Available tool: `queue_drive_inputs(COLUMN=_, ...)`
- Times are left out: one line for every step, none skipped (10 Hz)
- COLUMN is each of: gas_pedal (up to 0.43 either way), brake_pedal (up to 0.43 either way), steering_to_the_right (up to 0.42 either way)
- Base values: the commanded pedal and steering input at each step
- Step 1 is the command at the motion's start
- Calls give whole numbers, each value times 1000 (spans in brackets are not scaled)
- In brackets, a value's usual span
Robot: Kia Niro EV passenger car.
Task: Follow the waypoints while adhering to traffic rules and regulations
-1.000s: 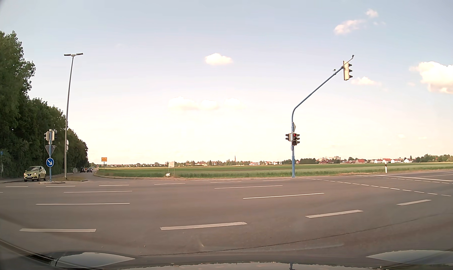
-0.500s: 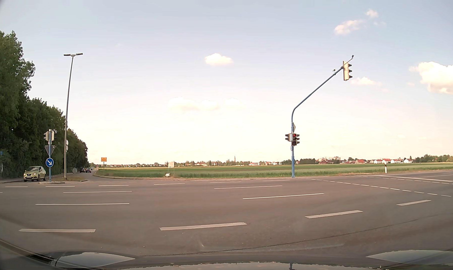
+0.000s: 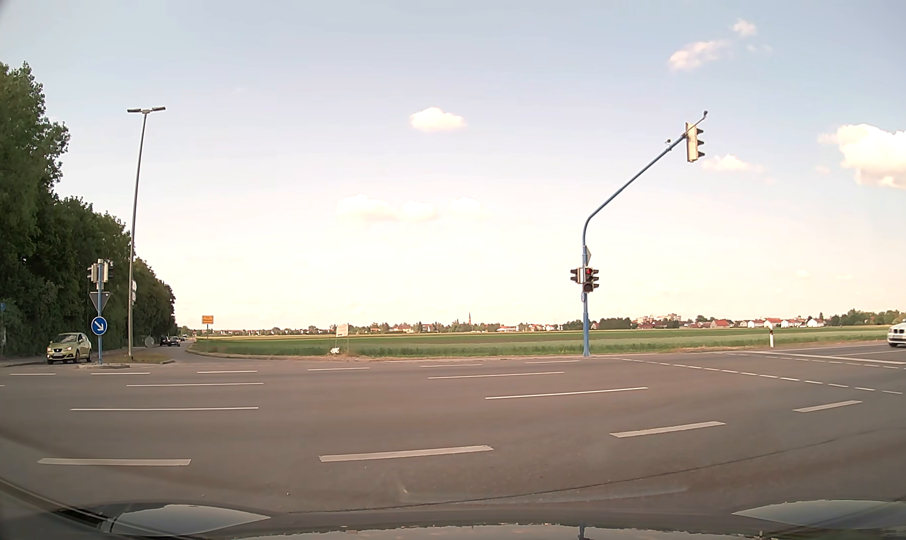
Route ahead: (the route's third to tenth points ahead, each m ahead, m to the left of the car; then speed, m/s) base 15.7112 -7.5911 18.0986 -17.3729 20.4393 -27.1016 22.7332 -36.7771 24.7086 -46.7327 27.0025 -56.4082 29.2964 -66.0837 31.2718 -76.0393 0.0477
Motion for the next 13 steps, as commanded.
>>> queue_drive_inputs(gas_pedal=0, brake_pedal=12, steering_to_the_right=198)
queue_drive_inputs(gas_pedal=0, brake_pedal=18, steering_to_the_right=196)
queue_drive_inputs(gas_pedal=0, brake_pedal=12, steering_to_the_right=196)
queue_drive_inputs(gas_pedal=28, brake_pedal=18, steering_to_the_right=195)
queue_drive_inputs(gas_pedal=87, brake_pedal=18, steering_to_the_right=192)
queue_drive_inputs(gas_pedal=110, brake_pedal=18, steering_to_the_right=189)
queue_drive_inputs(gas_pedal=260, brake_pedal=12, steering_to_the_right=190)
queue_drive_inputs(gas_pedal=287, brake_pedal=18, steering_to_the_right=190)
queue_drive_inputs(gas_pedal=287, brake_pedal=18, steering_to_the_right=190)
queue_drive_inputs(gas_pedal=280, brake_pedal=18, steering_to_the_right=195)
queue_drive_inputs(gas_pedal=248, brake_pedal=18, steering_to_the_right=205)
queue_drive_inputs(gas_pedal=197, brake_pedal=18, steering_to_the_right=216)
queue_drive_inputs(gas_pedal=197, brake_pedal=6, steering_to_the_right=227)
